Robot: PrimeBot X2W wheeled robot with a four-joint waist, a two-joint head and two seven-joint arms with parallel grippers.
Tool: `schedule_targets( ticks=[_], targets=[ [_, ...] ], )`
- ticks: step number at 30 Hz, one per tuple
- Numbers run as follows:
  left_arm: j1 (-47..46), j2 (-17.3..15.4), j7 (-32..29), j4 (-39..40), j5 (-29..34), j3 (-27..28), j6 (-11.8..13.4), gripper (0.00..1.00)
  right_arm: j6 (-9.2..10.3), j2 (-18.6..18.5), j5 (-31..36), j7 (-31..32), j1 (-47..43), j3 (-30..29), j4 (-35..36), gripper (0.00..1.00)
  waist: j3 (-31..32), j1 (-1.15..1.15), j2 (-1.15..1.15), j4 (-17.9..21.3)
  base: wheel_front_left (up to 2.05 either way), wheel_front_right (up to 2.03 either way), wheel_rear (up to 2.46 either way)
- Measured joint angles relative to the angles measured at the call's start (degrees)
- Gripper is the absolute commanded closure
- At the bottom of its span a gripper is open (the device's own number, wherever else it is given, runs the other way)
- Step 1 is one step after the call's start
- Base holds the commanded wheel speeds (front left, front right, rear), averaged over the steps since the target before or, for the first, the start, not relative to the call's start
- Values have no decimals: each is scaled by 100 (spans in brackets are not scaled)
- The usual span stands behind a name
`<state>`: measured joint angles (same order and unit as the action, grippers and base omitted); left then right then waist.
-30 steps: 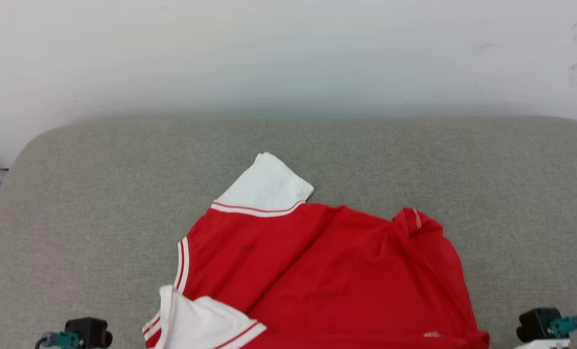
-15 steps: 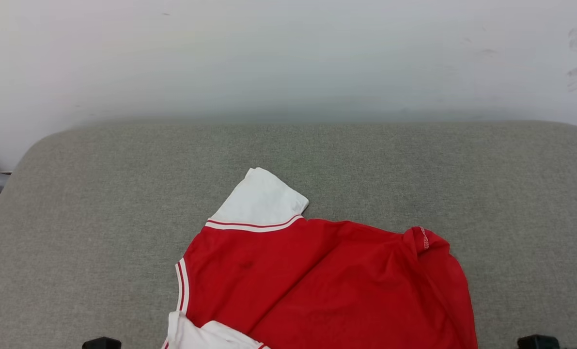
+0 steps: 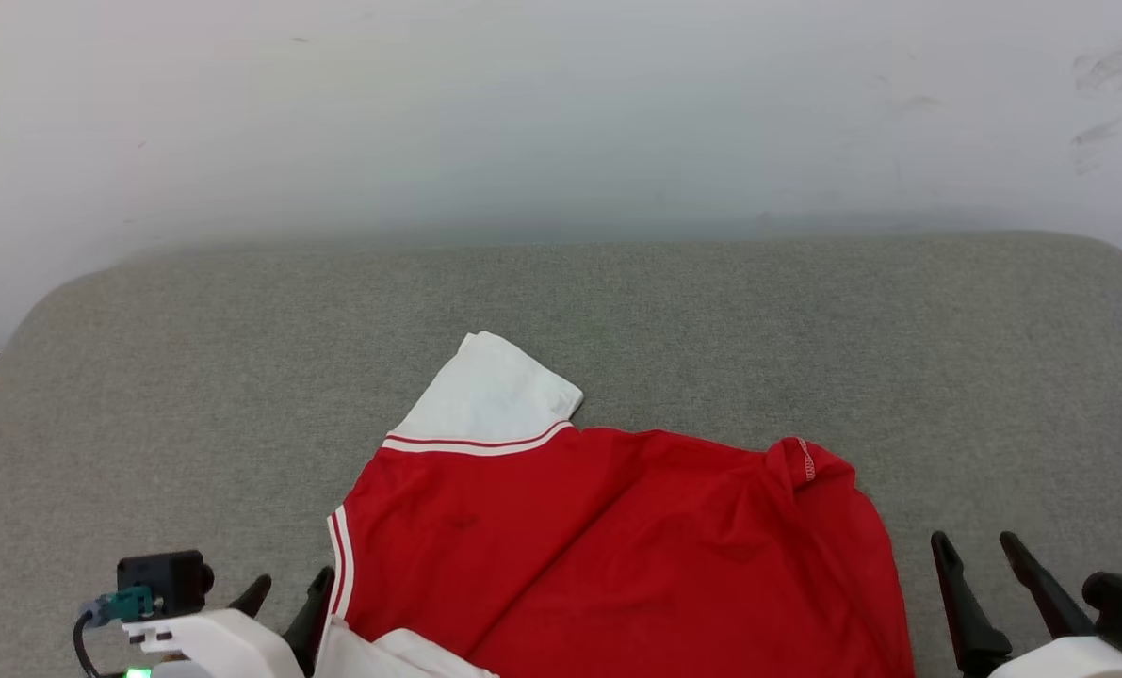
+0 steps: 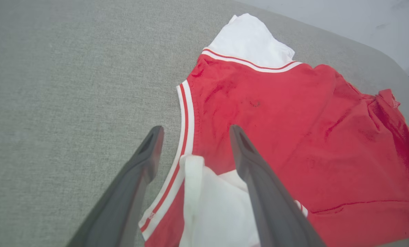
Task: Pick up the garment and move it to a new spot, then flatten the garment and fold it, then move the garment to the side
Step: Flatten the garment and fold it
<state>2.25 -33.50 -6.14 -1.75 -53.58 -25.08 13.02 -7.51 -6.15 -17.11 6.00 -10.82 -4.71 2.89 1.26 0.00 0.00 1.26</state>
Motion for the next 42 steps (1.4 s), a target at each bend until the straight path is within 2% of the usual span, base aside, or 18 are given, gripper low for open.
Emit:
schedule_targets(
  ticks=[7,13,21,23,24,26,30,40,41,42],
  targets=[
    [-749,73,431,137,524,18,60,0,0,152,369,-205,221,-76,581,0,-230,0,0,150,0,0,0],
    [-1939,149,285,-281,597,3,-301,0,0,248,503,-223,652,-76,906,0,-756,1,0,317,0,0,0],
    [-3556,93,-683,-1292,344,-83,-1014,0,-1,300,530,-331,1127,155,856,0,-1446,2,0,728,0,0,0],
    [-3891,87,-1021,-1559,259,-163,-1158,0,0,305,501,-438,1191,168,827,0,-1584,2,0,861,0,0,0],
    [-4341,119,-1499,-1919,186,-270,-1276,0,0,310,416,-534,1257,204,744,0,-1794,2,0,1026,0,0,0],
    [-4615,104,-1838,-2165,127,-331,-1358,0,0,312,319,-595,1326,235,686,0,-1919,2,0,1137,0,0,0],
    [-5007,35,-2523,-2681,66,-445,-1369,0,0,313,233,-702,1399,305,557,0,-2138,2,0,1344,0,0,0],
    [-5565,-299,-3694,-3432,279,-838,-1327,0,0,315,-60,-947,1448,390,242,0,-2524,0,0,1722,0,0,0],
    [-5579,-293,-3789,-3477,257,-838,-1327,45,0,315,-105,-949,1449,390,218,0,-2539,-1,0,1740,0,0,0],
    [-5606,-281,-3866,-3505,209,-838,-1322,84,0,315,-154,-943,1449,387,191,0,-2547,-1,0,1754,0,0,0]
  ],
)
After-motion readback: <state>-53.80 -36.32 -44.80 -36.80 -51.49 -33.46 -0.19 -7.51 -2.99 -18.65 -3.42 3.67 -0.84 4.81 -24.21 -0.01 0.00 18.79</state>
